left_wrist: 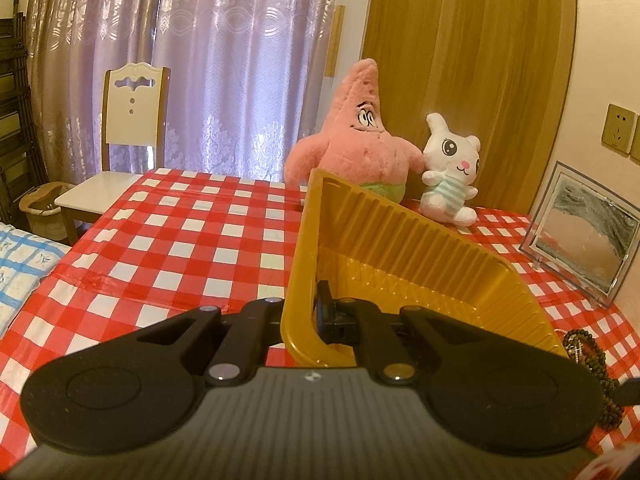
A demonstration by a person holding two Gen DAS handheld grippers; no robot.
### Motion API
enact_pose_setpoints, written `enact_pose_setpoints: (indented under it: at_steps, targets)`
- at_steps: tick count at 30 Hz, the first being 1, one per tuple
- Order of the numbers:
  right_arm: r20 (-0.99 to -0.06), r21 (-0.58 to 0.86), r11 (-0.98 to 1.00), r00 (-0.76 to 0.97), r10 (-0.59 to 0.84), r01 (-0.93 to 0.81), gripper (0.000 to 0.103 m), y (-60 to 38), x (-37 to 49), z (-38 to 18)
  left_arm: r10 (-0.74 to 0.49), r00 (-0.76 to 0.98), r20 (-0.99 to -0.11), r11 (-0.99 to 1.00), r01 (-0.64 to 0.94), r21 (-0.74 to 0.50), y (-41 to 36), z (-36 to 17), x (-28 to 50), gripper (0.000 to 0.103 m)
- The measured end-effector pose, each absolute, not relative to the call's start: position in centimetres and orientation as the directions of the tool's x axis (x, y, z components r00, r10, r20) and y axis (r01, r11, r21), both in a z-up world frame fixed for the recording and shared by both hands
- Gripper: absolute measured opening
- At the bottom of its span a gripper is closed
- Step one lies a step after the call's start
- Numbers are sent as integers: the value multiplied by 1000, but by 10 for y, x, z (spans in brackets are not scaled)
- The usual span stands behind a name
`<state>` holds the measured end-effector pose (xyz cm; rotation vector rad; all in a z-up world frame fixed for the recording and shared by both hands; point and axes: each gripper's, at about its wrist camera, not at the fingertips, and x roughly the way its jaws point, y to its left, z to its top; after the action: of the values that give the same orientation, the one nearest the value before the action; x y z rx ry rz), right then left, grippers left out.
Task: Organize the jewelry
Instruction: 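Move the right tool back toward the jewelry pile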
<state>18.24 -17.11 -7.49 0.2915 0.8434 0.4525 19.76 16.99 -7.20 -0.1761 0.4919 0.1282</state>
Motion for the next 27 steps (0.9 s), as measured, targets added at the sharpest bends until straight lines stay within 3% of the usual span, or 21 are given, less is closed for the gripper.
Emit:
enact_pose_setpoints:
  at_steps: [12,22,27]
  targets:
    - [-735,305,945,602,313,-119,53,-240,148,-88,86,872,-481,977,-169,-132,170,-74,196,5]
    - [-737,203,963,621,268,-175,52,-240,148,-91,86,873,-481,977,-169,-132,170,-74,196,5]
    - [-724,115,960,640,256,-254,38,-230,157,-94,86,873,-481,977,-168,-131,170,-74,196,5]
